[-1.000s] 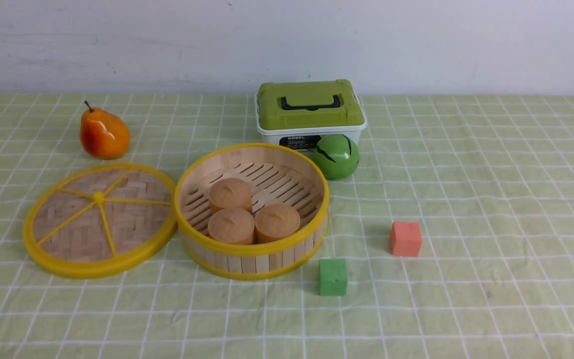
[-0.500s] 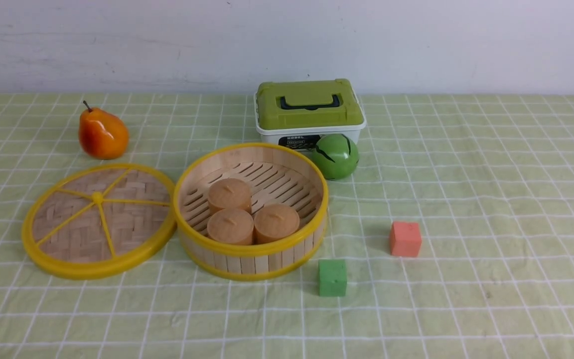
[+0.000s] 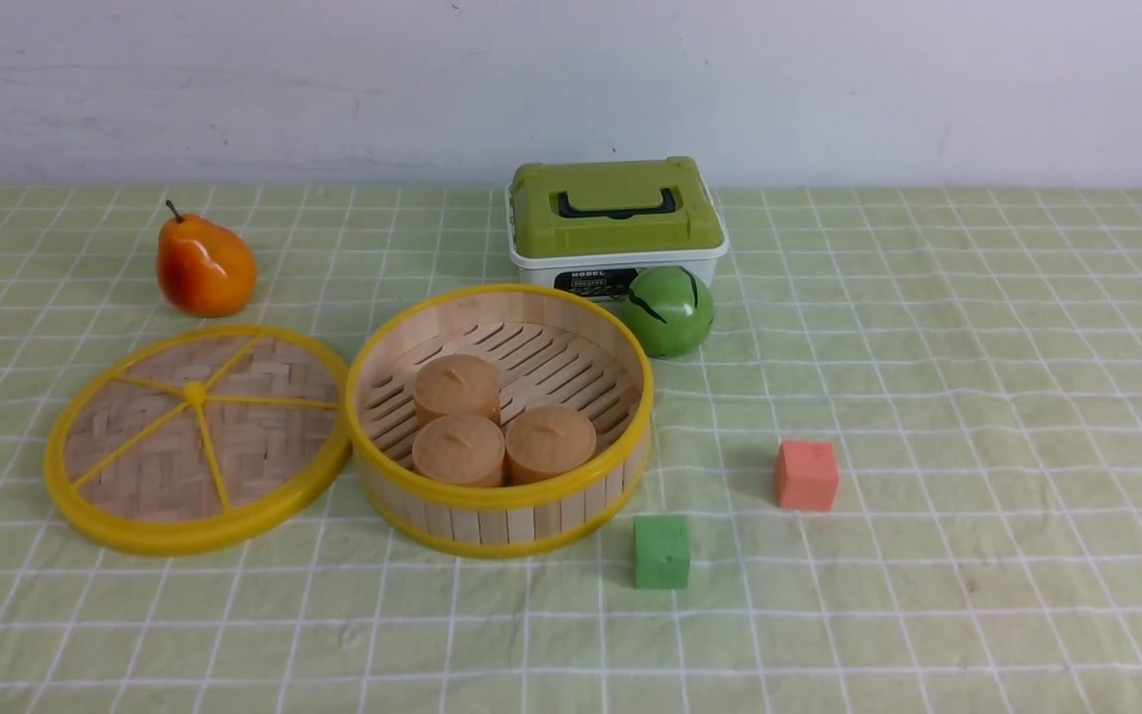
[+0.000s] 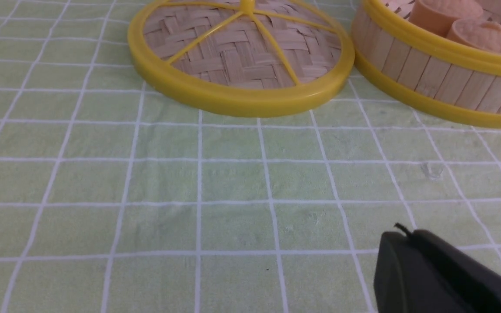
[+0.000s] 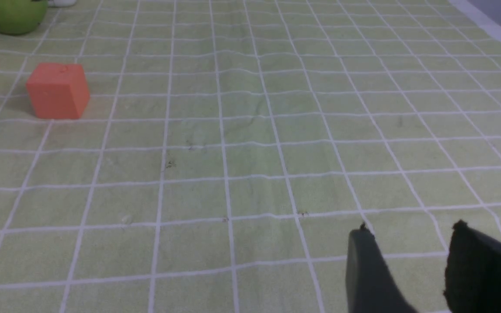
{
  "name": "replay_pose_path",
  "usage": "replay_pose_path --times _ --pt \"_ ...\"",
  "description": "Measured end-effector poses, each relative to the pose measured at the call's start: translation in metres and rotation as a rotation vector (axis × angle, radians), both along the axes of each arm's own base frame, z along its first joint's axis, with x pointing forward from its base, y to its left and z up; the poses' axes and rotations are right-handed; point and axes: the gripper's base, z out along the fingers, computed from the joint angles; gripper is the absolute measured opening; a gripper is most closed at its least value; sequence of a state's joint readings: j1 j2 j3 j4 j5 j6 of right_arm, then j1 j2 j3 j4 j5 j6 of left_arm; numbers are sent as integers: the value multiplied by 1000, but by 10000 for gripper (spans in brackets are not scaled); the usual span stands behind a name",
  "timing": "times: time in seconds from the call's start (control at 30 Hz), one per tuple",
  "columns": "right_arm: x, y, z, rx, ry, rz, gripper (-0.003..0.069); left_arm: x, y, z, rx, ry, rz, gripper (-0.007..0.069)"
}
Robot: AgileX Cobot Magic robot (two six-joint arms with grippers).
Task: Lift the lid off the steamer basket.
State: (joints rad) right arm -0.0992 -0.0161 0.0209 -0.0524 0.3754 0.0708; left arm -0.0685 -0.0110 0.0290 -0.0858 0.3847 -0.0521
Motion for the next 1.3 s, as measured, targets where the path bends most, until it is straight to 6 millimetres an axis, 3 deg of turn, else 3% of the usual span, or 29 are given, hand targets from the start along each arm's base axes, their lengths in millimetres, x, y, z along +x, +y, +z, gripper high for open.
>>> replay_pose_path --times 1.3 --pt "0 0 0 0 0 0 242 0 0 0 -1 0 0 10"
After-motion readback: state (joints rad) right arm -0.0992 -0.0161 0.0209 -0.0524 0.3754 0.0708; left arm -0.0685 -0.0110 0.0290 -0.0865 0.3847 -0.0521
